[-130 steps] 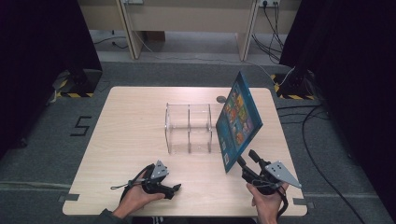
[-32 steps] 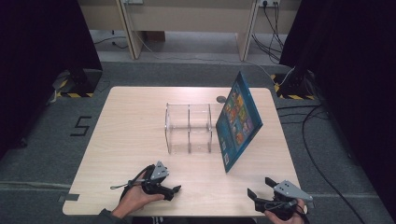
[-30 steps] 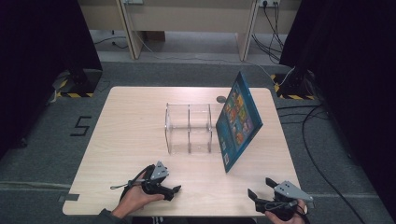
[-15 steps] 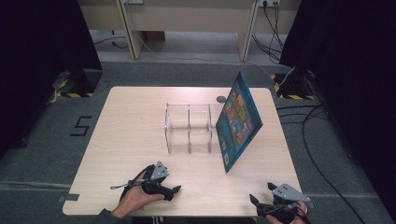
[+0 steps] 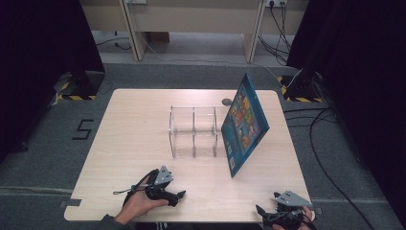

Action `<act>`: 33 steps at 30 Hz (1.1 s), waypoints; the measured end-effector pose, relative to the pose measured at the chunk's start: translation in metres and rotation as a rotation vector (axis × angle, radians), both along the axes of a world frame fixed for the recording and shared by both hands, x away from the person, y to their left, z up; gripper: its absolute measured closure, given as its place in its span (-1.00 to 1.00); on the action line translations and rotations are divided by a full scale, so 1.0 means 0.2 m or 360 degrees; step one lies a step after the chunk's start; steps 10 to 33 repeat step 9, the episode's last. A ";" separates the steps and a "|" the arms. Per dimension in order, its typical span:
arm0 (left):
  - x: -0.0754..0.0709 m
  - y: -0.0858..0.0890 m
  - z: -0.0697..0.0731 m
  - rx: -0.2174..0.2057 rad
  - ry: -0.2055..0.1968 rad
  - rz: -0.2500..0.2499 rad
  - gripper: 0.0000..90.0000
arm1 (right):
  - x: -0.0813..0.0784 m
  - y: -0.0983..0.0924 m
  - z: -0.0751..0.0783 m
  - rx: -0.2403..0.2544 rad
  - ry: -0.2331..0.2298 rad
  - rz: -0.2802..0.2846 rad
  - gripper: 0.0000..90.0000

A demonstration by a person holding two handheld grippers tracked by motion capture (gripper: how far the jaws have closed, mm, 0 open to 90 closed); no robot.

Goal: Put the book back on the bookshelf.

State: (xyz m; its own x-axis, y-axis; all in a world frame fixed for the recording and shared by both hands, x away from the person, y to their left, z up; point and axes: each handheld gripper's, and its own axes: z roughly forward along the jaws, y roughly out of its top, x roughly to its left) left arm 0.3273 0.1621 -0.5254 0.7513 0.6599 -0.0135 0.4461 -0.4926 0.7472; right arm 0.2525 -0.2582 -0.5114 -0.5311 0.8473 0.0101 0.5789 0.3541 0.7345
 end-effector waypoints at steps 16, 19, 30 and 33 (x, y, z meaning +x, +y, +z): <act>0.00 0.00 0.00 0.0000 0.0000 0.0000 -0.80 | 0.00 0.01 -0.02 -0.0081 0.0055 0.0026 -0.59; 0.00 0.00 0.00 0.0000 0.0000 0.0000 -0.80 | 0.00 0.01 -0.02 -0.0081 0.0055 0.0026 -0.59; 0.00 0.00 0.00 0.0000 0.0000 0.0000 -0.80 | 0.00 0.01 -0.02 -0.0081 0.0055 0.0026 -0.59; 0.00 0.00 0.00 0.0000 0.0000 0.0000 -0.80 | 0.00 0.01 -0.02 -0.0081 0.0055 0.0026 -0.59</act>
